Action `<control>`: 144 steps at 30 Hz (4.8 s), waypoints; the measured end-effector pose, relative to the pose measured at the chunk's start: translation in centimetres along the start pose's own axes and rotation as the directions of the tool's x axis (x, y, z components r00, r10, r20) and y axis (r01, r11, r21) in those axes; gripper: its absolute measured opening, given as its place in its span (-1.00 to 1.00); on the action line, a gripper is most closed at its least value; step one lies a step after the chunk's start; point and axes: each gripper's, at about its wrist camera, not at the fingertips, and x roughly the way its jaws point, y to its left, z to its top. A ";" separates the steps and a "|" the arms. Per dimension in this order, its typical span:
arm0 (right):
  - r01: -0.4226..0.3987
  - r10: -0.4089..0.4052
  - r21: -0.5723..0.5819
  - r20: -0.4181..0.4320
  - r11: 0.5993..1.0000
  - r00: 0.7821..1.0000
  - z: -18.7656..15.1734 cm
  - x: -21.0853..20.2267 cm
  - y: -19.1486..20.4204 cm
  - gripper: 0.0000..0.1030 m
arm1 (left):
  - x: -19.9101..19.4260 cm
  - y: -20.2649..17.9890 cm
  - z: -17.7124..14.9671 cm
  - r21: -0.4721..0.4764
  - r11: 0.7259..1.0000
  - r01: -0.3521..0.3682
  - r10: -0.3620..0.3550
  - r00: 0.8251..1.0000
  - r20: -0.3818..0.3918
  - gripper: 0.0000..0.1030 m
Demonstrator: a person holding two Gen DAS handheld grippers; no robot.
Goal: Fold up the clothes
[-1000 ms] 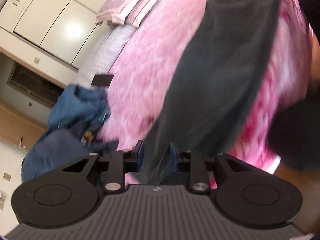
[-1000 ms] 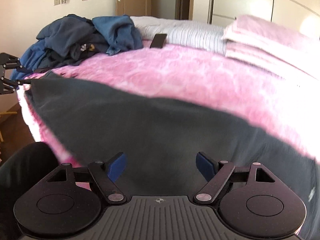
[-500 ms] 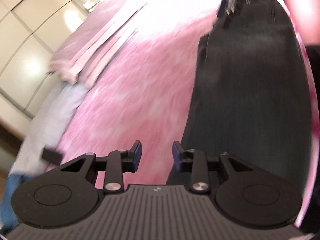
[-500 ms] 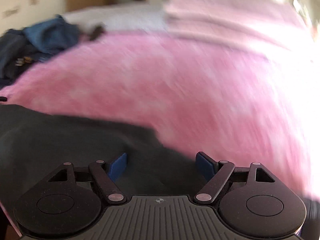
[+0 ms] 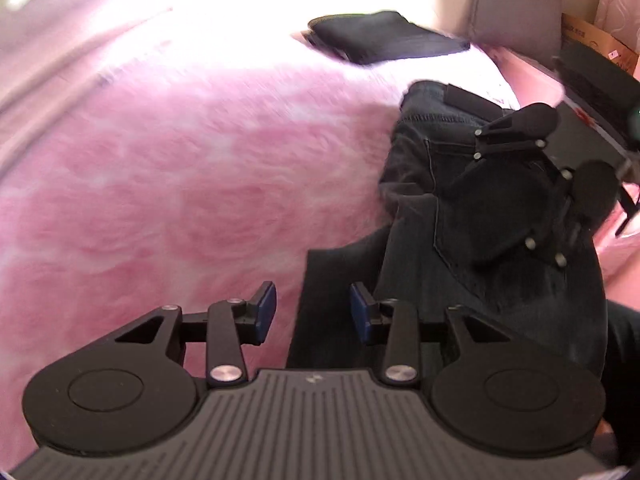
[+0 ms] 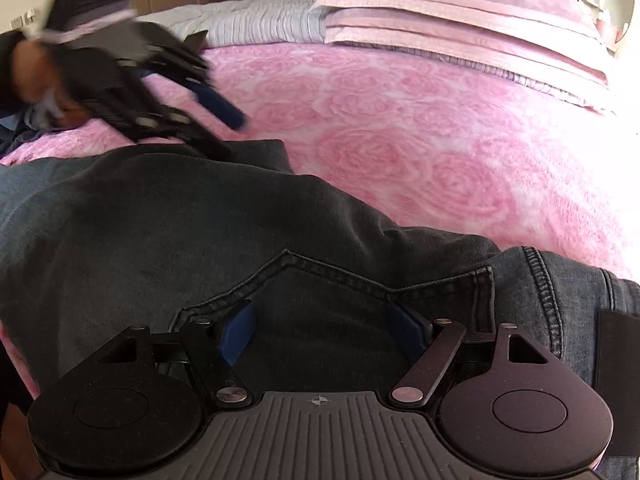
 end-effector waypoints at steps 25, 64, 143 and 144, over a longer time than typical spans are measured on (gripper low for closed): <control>0.120 -0.141 0.149 0.140 0.982 0.980 -1.9 -6.6 -4.6 0.48 | -2.9 -3.6 0.0 -0.089 0.989 -0.118 0.126 0.989 0.082 -0.91; -0.094 0.109 -0.113 0.141 0.989 0.984 -1.6 -5.0 19.2 0.50 | -36.2 -14.8 -44.1 -0.653 0.324 -0.684 0.688 0.645 -0.334 -0.70; -0.177 0.048 0.198 0.526 0.964 0.849 -1.6 -7.2 26.5 -0.90 | -16.9 -26.9 -15.5 0.702 0.244 -0.669 0.631 0.659 0.409 -0.18; -0.190 0.042 0.264 0.481 0.946 0.876 -2.6 -6.6 25.0 -0.90 | -15.9 -27.0 -15.4 0.717 0.274 -0.642 0.614 0.690 0.383 -0.11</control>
